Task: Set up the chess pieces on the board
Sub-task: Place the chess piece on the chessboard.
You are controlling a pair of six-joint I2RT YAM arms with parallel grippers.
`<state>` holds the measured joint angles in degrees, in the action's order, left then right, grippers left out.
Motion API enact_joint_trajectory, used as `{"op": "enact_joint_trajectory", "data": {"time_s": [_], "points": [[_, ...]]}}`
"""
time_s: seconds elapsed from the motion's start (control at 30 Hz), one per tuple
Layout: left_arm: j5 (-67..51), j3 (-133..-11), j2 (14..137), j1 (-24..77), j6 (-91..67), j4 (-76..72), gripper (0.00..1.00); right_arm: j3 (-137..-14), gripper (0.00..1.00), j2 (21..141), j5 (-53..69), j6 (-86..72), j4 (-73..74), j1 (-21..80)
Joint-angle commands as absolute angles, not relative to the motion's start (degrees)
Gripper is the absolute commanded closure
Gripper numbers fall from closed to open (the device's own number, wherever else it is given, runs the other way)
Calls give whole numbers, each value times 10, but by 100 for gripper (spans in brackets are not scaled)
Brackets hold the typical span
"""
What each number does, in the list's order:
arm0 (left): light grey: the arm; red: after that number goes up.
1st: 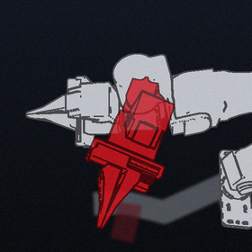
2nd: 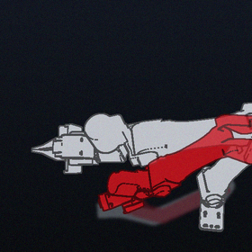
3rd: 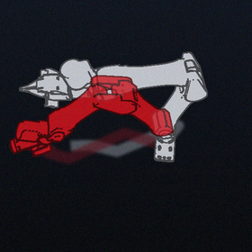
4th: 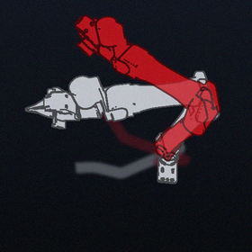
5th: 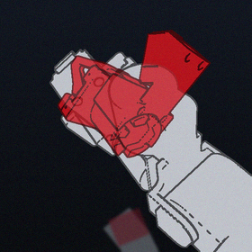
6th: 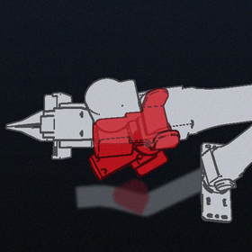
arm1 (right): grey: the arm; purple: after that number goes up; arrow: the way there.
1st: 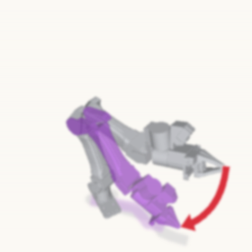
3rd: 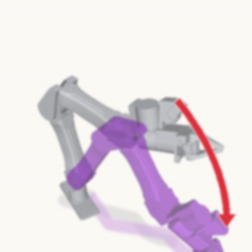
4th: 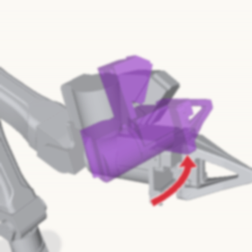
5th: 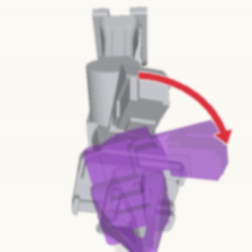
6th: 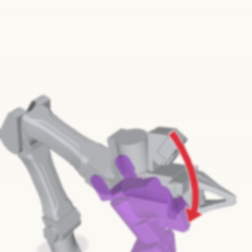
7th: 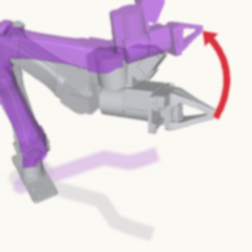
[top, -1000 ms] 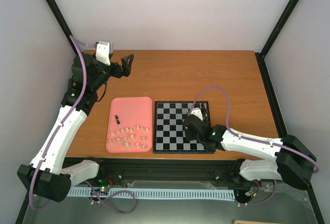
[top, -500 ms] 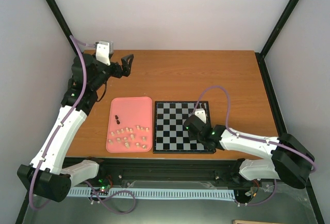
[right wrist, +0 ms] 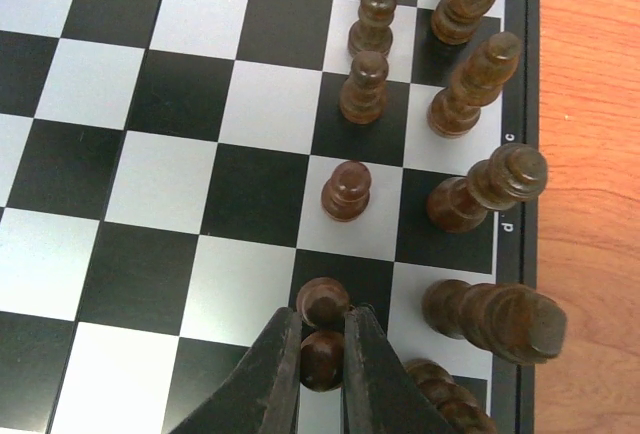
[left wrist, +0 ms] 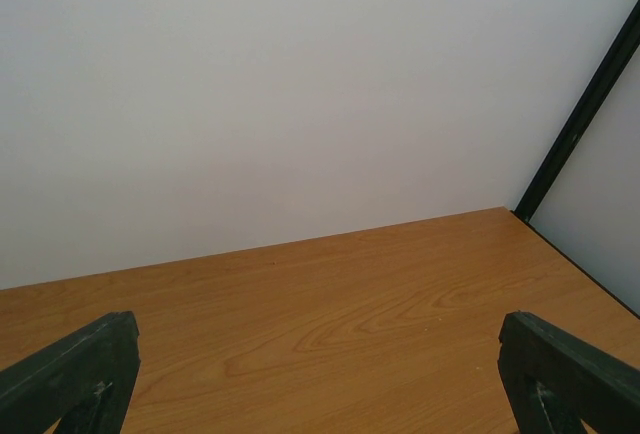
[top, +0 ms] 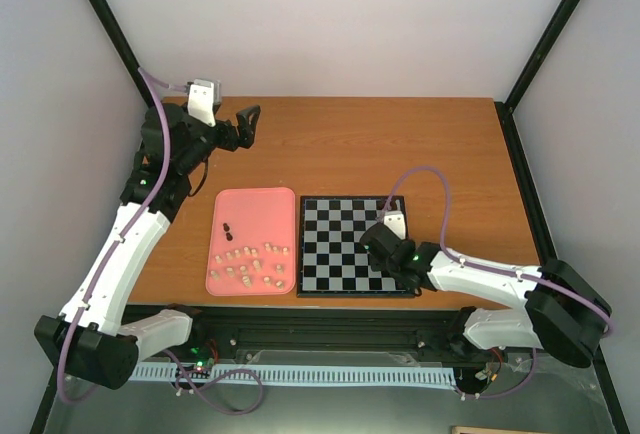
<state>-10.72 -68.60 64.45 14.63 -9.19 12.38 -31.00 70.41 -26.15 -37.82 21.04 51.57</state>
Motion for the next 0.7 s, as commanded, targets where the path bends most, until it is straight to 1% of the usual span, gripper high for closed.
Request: {"op": "enact_joint_trajectory", "data": {"time_s": [0.0, 0.4, 0.67], "points": [[-106, -697, 645, 149, -90, 109, 0, -303, 97, 687, -288, -395, 215, 512], [-102, -697, 644, 150, -89, 111, 0, -308, 97, 676, -206, -341, 177, 516], [-101, -698, 648, 151, -88, 110, 0, -315, 97, 734, -238, -343, 155, 508]]}}
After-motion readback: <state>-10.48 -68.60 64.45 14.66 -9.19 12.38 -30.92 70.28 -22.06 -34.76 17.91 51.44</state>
